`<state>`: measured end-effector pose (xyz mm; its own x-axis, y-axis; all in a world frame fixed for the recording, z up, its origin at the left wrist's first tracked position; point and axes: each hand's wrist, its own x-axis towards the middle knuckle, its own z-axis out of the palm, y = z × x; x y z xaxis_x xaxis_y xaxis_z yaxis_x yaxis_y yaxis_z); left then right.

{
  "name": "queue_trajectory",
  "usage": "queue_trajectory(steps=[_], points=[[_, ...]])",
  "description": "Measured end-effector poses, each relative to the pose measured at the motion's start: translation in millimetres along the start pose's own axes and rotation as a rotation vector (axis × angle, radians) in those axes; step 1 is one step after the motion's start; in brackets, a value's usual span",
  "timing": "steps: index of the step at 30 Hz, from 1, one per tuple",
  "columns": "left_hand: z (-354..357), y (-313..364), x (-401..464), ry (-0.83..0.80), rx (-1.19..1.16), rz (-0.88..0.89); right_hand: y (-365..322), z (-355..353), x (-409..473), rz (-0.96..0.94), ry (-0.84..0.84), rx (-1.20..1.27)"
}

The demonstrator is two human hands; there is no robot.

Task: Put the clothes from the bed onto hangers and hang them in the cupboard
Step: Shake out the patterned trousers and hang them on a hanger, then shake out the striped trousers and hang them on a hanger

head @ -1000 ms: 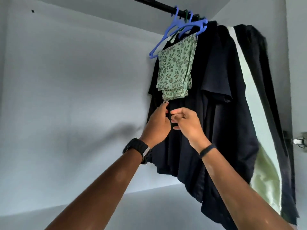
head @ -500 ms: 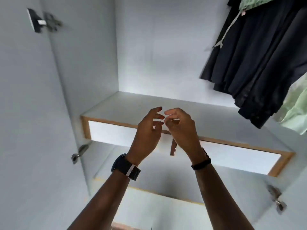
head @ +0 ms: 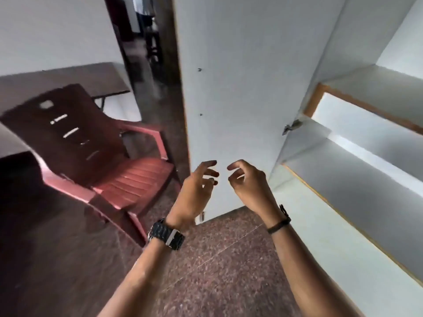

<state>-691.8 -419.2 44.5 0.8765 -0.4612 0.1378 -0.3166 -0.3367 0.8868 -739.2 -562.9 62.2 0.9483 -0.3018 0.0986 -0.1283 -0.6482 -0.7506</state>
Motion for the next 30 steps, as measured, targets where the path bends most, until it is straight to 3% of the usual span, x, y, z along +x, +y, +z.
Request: queue_trajectory(steps=[9,17,30], points=[[-250.6,-130.5,-167.1,0.284,0.14,-0.325,-188.2,264.5,-54.4,-0.249,-0.475,0.0],[-409.1,-211.7,-281.9,0.514,0.15,-0.522,-327.9,434.5,-99.8,-0.387,-0.748,-0.019],[-635.1,-343.3,-338.4,0.902,0.015,-0.763,-524.3,689.3,-70.4,-0.653,-1.138,-0.119]])
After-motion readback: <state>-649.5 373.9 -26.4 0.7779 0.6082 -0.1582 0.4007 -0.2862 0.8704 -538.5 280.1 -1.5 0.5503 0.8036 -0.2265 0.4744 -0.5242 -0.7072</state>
